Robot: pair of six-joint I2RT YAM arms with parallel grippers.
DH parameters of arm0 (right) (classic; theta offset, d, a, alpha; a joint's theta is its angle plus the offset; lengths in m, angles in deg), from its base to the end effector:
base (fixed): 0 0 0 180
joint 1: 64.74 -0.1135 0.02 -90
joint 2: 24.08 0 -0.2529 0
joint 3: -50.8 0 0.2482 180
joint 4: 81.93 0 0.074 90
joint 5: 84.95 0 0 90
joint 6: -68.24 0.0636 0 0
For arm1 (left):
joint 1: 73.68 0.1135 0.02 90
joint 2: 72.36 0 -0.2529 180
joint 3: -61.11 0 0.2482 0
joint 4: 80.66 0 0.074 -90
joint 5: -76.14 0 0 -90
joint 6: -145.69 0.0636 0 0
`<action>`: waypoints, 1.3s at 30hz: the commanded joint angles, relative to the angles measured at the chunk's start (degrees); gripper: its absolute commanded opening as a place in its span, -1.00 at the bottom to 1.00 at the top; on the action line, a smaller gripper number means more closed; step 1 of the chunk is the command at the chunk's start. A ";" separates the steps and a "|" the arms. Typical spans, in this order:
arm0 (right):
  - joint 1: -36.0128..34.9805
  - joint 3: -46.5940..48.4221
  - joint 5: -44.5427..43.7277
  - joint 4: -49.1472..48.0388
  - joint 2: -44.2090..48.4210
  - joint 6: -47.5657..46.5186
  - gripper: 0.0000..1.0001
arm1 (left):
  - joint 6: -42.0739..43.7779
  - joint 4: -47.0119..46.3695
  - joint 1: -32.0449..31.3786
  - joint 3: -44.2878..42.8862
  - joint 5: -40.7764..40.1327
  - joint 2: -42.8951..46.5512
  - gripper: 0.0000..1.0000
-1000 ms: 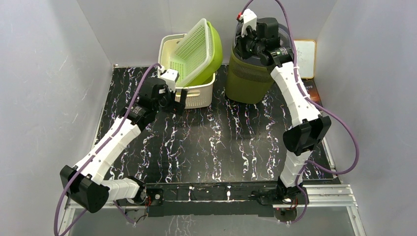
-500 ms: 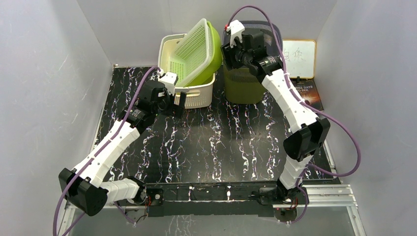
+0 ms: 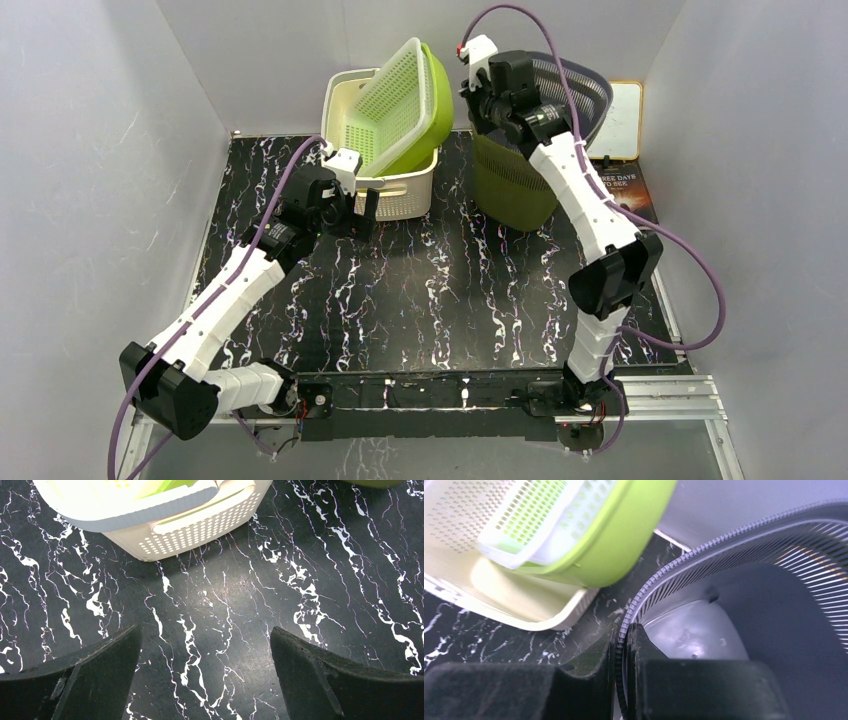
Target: Turn the large container upside down
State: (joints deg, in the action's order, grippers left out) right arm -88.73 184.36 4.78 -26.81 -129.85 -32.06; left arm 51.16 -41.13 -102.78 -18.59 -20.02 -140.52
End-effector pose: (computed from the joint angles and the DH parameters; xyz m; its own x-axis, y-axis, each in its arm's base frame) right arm 0.3935 0.1748 0.4094 -0.3407 -0.3473 -0.8737 -0.4713 0.8672 -0.1610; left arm 0.2570 -0.1352 0.3335 -0.4404 0.1553 -0.8842 0.3671 0.9300 -0.0195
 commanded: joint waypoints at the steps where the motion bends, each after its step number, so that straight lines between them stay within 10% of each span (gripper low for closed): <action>1: -0.16 13.65 -0.78 5.85 -2.34 1.86 -1.00 | -0.12 -0.29 -0.33 -0.55 0.58 1.89 0.97; 26: -2.40 4.68 -4.14 -11.10 18.01 2.78 -1.00 | -1.17 -1.73 -0.21 2.37 0.99 2.95 0.97; 39: -5.32 13.70 -12.04 4.41 7.70 -3.97 -1.00 | -1.37 -2.31 -0.21 3.70 1.65 2.64 0.97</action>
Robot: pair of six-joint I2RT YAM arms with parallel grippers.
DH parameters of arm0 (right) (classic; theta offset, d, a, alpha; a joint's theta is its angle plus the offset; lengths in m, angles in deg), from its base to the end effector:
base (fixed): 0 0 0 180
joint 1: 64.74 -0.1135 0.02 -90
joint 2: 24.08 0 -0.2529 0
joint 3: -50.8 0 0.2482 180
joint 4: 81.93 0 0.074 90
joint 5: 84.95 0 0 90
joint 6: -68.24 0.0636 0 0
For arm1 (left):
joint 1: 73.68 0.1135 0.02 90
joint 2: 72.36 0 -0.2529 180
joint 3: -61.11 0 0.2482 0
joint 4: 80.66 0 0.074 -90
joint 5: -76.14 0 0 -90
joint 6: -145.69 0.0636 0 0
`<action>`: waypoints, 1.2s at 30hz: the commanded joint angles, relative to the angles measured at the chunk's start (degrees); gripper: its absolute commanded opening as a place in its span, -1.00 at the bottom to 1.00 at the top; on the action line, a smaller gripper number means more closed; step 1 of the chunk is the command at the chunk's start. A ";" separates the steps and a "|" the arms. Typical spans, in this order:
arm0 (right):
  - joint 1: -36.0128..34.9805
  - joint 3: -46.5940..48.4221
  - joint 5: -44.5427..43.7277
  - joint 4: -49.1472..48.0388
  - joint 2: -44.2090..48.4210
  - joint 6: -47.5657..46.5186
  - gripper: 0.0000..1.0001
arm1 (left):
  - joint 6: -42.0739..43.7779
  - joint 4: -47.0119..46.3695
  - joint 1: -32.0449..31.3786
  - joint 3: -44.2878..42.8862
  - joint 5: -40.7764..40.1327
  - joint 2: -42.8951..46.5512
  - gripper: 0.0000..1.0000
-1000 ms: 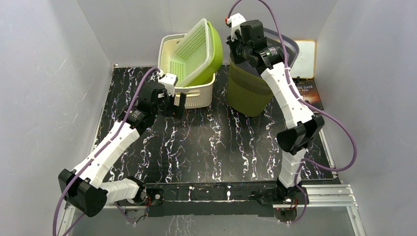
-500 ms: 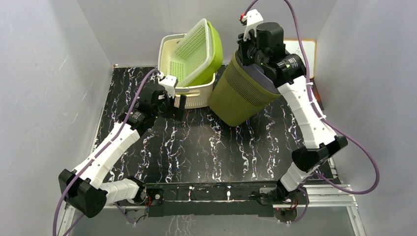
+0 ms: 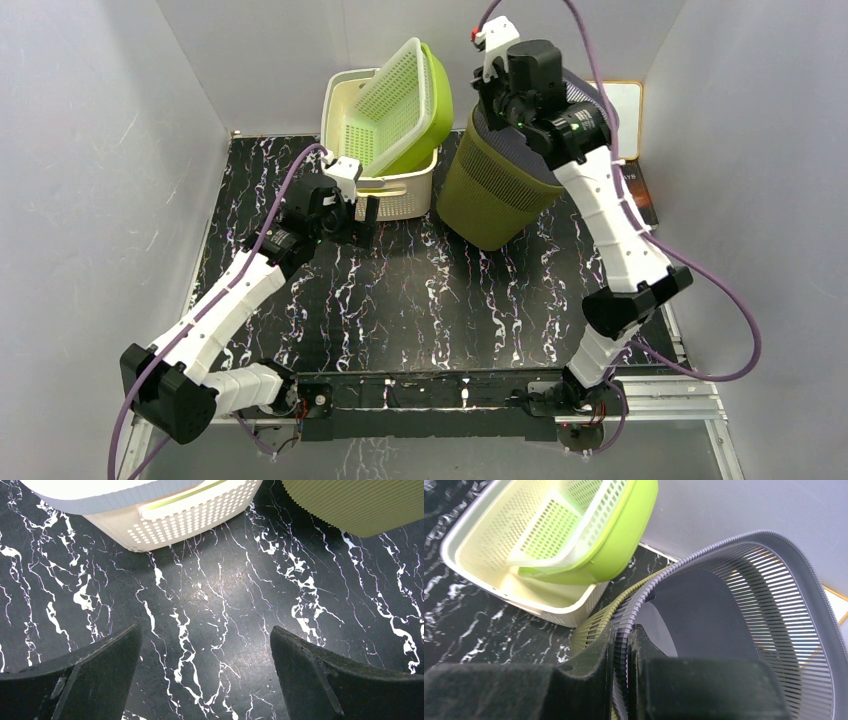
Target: Turn the large container upside down
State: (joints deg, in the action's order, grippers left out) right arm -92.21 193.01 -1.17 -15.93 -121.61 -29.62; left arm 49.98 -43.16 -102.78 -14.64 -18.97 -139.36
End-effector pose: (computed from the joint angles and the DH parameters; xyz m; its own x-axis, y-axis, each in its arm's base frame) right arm 0.3203 0.1588 0.4888 -0.2691 -0.2931 -0.9174 -0.4097 0.8969 -0.1664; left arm 0.2535 -0.1346 0.3180 -0.4596 0.1424 -0.8766 0.3723 0.9270 -0.0446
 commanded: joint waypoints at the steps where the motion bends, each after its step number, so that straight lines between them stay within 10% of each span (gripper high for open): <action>1: -2.50 4.33 -6.22 -7.30 -0.01 -6.91 -1.00 | -0.02 -0.08 -0.25 -0.43 0.54 1.43 0.97; 36: -3.69 -3.41 0.53 -36.79 24.51 -0.84 -1.00 | 0.69 2.00 -0.26 -5.43 -0.65 2.19 0.97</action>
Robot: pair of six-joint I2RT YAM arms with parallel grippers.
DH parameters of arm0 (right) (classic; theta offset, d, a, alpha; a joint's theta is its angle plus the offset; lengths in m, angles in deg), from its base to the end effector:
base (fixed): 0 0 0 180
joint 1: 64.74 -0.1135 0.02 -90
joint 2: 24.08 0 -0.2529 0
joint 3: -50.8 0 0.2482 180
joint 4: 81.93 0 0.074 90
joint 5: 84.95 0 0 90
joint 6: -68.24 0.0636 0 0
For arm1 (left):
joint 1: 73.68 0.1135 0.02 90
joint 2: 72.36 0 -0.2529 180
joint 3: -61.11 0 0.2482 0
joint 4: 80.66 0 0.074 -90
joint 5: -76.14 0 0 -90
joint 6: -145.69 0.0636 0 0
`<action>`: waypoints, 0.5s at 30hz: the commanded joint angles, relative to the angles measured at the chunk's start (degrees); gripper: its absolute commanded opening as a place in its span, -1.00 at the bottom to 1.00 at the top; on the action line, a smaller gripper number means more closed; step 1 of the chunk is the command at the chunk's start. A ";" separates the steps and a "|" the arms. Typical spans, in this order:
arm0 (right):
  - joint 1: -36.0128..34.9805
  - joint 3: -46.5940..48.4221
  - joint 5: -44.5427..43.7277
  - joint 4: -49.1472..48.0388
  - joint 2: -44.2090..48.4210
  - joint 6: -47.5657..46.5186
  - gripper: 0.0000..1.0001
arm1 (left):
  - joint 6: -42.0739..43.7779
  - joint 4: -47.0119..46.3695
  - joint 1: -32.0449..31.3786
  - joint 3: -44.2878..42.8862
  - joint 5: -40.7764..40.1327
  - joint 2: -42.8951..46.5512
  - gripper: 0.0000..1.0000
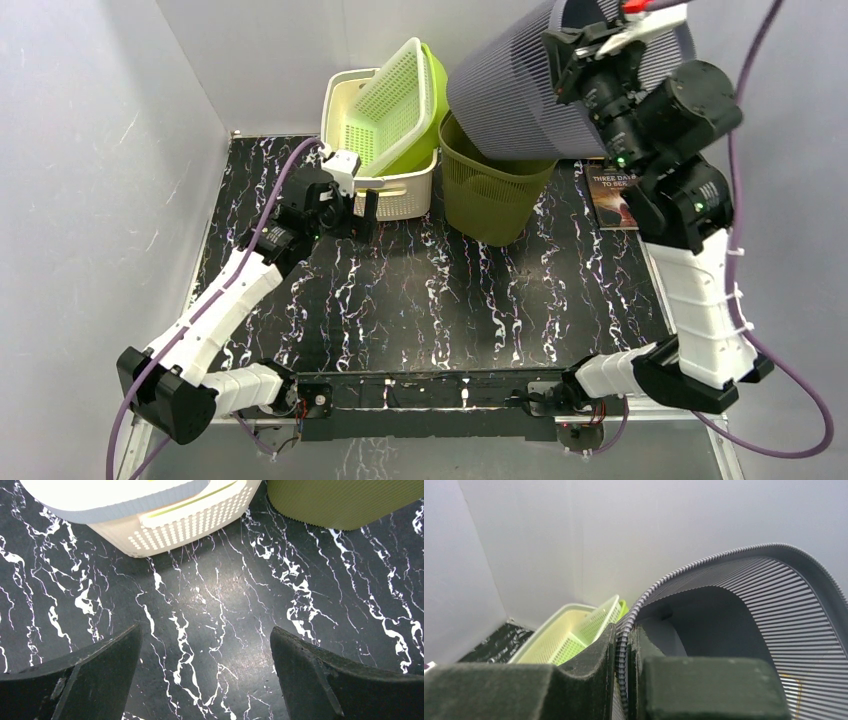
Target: Turn the large container upside down
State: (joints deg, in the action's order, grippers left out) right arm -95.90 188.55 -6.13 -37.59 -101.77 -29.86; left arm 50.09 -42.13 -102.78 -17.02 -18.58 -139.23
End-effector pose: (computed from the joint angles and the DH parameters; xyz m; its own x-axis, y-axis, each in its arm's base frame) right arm 0.1957 0.1039 0.6126 0.2786 0.0069 -0.9604 -0.3118 0.9465 -0.0836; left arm 0.2526 -0.1346 0.3316 -0.4395 0.1333 -0.8883 0.3797 0.9238 -0.0492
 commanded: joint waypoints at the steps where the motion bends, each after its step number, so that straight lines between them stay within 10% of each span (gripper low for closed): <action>1: 0.01 1.27 7.18 -15.30 5.02 0.05 -1.00 | 0.67 1.26 -0.28 -3.61 -1.70 2.07 0.97; 15: 0.07 4.80 25.22 -10.43 5.13 10.74 -1.00 | 1.59 14.63 -0.30 -39.06 -11.40 -7.26 0.97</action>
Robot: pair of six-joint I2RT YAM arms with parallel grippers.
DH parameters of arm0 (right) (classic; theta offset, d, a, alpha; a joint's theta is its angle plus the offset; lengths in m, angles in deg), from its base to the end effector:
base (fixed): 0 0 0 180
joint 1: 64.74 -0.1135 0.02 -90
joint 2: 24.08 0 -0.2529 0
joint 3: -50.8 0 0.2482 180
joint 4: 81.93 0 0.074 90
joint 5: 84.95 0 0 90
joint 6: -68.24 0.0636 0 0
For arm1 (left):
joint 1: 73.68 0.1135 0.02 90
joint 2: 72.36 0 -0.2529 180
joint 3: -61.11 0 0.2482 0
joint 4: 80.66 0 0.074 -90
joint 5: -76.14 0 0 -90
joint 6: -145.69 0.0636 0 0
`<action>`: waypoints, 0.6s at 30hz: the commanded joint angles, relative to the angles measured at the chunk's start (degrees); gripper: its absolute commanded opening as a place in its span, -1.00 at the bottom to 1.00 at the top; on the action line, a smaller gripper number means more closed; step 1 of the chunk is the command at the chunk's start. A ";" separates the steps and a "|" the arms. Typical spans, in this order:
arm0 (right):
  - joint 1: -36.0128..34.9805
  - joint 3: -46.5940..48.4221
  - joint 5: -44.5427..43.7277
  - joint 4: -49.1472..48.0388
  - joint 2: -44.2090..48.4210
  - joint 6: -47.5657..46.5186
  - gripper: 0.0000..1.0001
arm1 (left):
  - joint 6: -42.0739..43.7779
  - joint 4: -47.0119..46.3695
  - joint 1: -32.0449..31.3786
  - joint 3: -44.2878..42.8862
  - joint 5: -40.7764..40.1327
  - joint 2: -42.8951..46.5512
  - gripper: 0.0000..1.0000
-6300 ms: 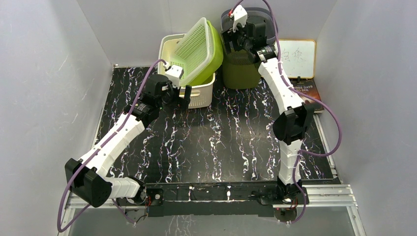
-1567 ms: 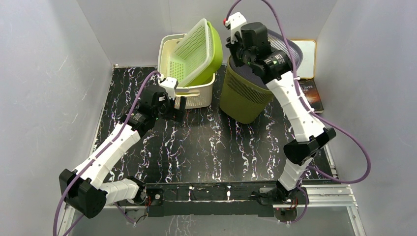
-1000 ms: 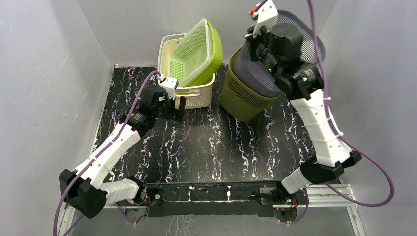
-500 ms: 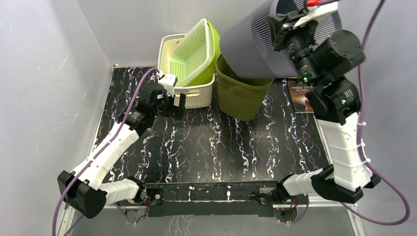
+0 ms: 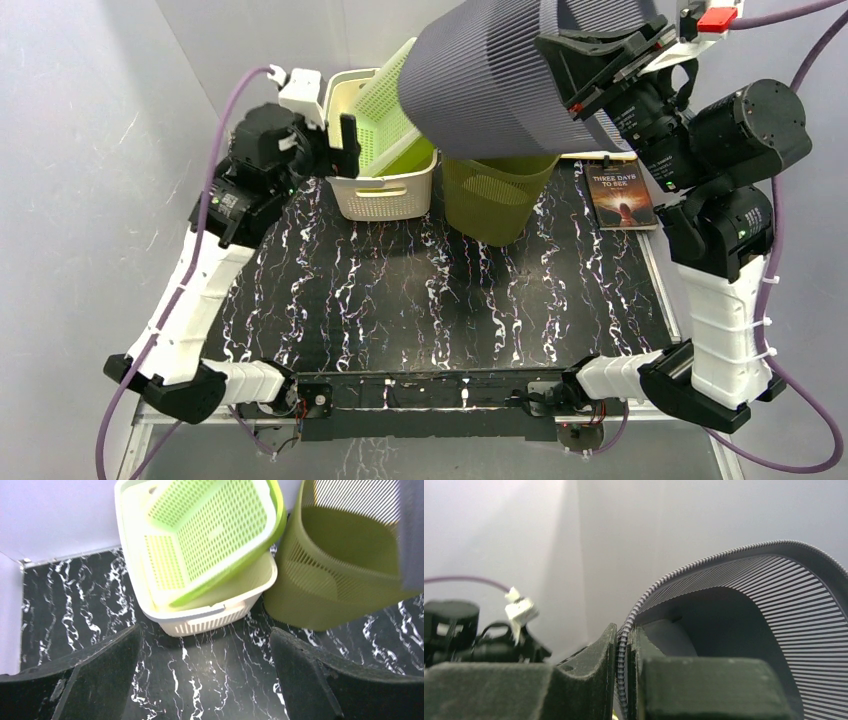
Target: Turn the large container upside down
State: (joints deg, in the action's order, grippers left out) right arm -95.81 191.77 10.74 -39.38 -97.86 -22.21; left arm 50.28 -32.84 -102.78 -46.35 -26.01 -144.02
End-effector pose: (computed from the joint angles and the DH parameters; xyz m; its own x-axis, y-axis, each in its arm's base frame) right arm 0.1427 0.0933 0.6424 0.3617 0.2088 -0.9086 -0.5879 0.8075 -0.0485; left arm 0.2467 -0.1220 0.4704 -0.2090 0.0109 -0.9779 0.2771 0.9596 -0.0486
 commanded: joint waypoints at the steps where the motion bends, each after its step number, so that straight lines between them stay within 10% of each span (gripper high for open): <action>1: -0.04 0.09 9.02 -8.84 1.50 3.94 -1.00 | 1.46 5.53 -0.26 -12.24 -4.58 -2.80 0.97; 18: 0.01 -18.38 27.42 -16.63 4.94 17.01 -1.00 | -0.68 -12.03 -0.25 -10.00 -12.95 11.42 0.97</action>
State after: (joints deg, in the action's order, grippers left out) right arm -95.81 173.01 33.26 -46.24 -94.77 -7.67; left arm 50.13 -42.77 -102.78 -55.90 -37.31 -132.52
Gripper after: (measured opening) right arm 0.066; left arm 0.983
